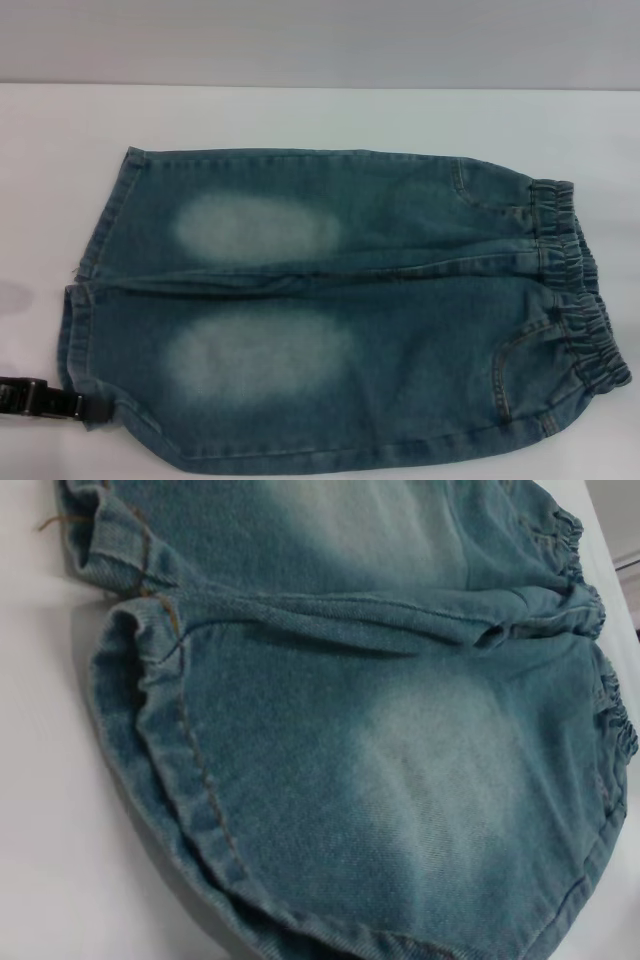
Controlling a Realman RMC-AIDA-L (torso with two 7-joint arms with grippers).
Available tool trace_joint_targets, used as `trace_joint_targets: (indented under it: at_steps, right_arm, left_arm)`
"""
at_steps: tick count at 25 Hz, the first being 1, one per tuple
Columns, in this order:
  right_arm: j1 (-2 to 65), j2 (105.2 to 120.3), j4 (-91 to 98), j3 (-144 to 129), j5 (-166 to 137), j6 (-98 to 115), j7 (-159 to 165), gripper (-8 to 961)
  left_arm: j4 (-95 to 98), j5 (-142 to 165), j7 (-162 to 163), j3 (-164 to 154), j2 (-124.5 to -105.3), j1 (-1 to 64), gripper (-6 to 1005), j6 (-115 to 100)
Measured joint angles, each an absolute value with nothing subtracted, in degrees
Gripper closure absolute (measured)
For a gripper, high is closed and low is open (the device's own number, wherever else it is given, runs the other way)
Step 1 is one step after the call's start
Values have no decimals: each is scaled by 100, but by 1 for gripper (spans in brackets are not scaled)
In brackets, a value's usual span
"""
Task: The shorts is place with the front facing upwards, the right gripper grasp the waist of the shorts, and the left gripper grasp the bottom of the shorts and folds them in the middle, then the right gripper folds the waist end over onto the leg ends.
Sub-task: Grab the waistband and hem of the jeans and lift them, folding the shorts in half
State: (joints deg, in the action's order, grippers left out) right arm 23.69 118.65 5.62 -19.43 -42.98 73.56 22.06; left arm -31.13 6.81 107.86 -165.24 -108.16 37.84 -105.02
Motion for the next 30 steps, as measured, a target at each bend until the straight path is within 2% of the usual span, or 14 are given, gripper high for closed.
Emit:
trace_joint_targets:
  at_steps: [5,10,19,21,28,30]
  right_arm:
    - [2349,11865,563,-1935,-4297,7356,2206,156]
    - [2346,11865,563,-1932,-4297,7356,2234,156]
    - [2220,11798,1152,-2022,-5213,7364,3753,155]
    - [2174,11715,1452,-2022,-5864,7368,4545,155]
    - [2242,11231,2781,-2258,-8727,7978,7450,156]
    - [2294,11142,3218,-2378,-9407,8354,8108,156]
  left_arm:
    - [-3078,711,10798,-16524,-10819,3788,801,-10531]
    - [-3059,712,10880,-16524,-10835,3802,958,-10570]
    - [-3040,586,10972,-16519,-10869,3875,955,-10669]
    - [-3034,534,11027,-16518,-10874,3931,954,-10785]
    - [-3129,254,11163,-16514,-10775,4143,951,-11051]
    - [-3134,190,11168,-16515,-10761,4167,950,-11047]
